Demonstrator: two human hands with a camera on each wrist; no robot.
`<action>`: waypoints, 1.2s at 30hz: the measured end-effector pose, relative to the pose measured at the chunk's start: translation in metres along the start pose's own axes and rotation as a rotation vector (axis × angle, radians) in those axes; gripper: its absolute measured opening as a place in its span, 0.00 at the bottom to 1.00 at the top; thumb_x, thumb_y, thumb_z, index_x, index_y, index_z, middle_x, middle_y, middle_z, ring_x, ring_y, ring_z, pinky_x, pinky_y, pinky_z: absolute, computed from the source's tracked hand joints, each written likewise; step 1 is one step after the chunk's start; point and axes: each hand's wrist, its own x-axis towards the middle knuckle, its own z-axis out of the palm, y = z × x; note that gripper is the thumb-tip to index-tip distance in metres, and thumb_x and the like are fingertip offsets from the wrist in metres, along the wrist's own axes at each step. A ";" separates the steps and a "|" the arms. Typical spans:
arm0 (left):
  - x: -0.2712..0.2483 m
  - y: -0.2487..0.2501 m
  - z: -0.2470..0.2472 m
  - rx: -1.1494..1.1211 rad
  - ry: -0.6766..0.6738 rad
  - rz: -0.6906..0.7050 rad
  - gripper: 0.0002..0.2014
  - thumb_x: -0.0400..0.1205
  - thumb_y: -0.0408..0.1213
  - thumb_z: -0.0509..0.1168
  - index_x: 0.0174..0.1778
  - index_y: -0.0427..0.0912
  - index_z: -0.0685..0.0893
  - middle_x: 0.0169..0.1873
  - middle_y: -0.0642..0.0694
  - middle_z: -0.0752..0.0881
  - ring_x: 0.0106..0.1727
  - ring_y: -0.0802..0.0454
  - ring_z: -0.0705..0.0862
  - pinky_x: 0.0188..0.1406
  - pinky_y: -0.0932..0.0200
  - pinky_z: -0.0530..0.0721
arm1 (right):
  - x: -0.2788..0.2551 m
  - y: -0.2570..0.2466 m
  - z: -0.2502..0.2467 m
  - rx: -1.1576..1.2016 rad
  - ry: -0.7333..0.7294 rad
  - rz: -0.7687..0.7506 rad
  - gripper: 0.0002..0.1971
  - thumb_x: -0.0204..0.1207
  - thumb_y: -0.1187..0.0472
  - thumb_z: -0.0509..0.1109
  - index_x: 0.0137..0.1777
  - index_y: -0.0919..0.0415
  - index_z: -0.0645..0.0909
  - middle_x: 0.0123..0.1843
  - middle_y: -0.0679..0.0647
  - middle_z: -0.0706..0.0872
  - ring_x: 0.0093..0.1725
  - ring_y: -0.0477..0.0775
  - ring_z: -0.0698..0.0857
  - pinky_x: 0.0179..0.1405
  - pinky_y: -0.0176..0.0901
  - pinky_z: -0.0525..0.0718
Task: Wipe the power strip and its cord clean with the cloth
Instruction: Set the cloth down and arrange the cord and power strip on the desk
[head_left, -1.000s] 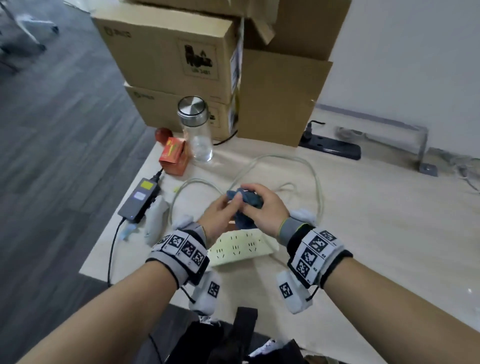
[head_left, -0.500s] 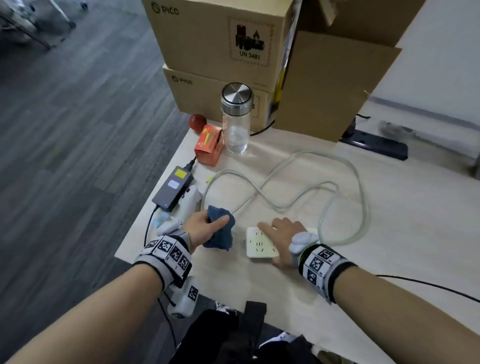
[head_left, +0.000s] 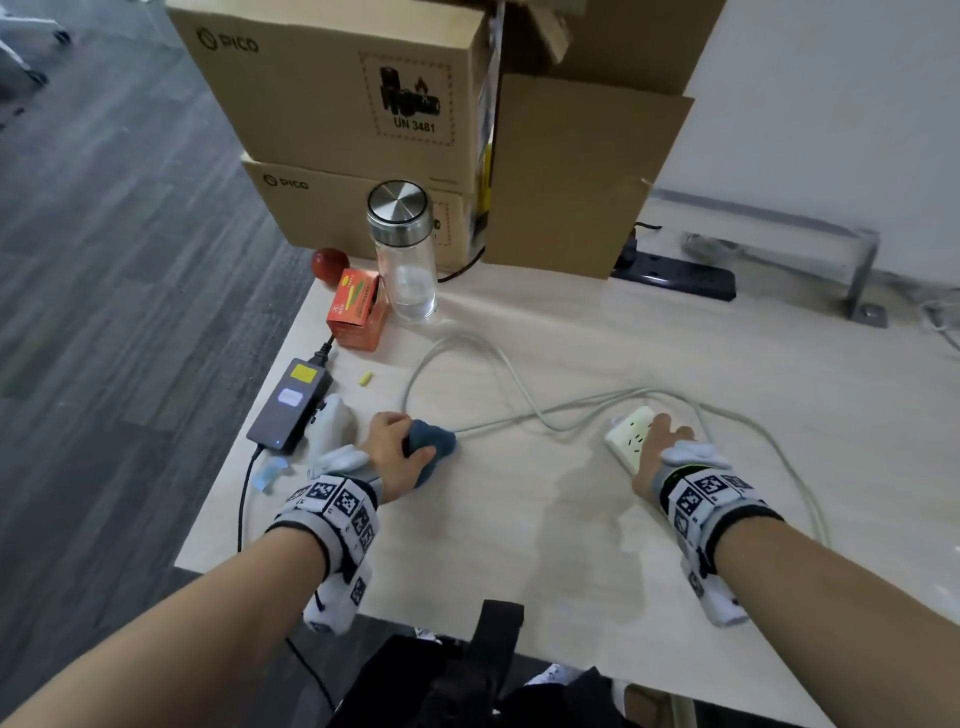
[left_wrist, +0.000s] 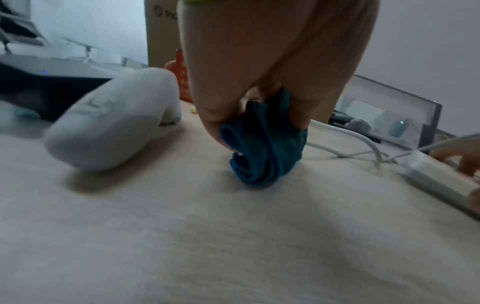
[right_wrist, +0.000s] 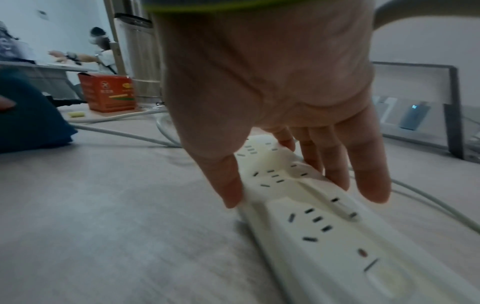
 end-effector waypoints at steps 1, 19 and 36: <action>0.001 0.003 -0.001 -0.048 0.009 -0.009 0.17 0.78 0.45 0.68 0.57 0.39 0.82 0.60 0.44 0.78 0.55 0.45 0.81 0.56 0.54 0.79 | 0.001 0.000 0.002 0.022 -0.019 0.029 0.40 0.66 0.52 0.73 0.74 0.57 0.55 0.66 0.59 0.70 0.64 0.60 0.76 0.53 0.53 0.79; 0.022 0.009 -0.033 -0.502 -0.004 -0.044 0.15 0.82 0.46 0.66 0.51 0.35 0.82 0.47 0.33 0.87 0.50 0.41 0.84 0.51 0.44 0.82 | -0.056 -0.085 -0.010 0.265 0.320 -0.502 0.39 0.77 0.49 0.68 0.83 0.52 0.51 0.84 0.55 0.48 0.79 0.61 0.58 0.75 0.55 0.65; 0.024 -0.015 -0.056 -0.316 -0.093 0.073 0.10 0.79 0.46 0.69 0.37 0.44 0.83 0.33 0.44 0.87 0.35 0.50 0.82 0.33 0.61 0.78 | -0.079 -0.191 -0.007 0.853 -0.137 -0.617 0.11 0.69 0.52 0.77 0.37 0.49 0.76 0.36 0.49 0.83 0.38 0.56 0.85 0.38 0.50 0.88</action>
